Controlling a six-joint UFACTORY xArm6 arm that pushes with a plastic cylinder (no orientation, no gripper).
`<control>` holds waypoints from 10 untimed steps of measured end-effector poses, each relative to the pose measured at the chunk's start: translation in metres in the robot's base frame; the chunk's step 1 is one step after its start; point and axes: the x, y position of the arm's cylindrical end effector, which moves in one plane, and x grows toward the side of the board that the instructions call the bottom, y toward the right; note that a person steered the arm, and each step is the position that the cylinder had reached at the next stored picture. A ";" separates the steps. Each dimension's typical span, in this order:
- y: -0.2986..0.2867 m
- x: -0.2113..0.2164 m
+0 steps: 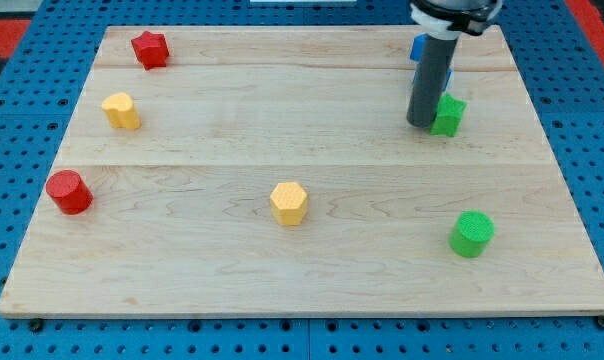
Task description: Push the green circle into the green star
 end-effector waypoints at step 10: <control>0.008 0.159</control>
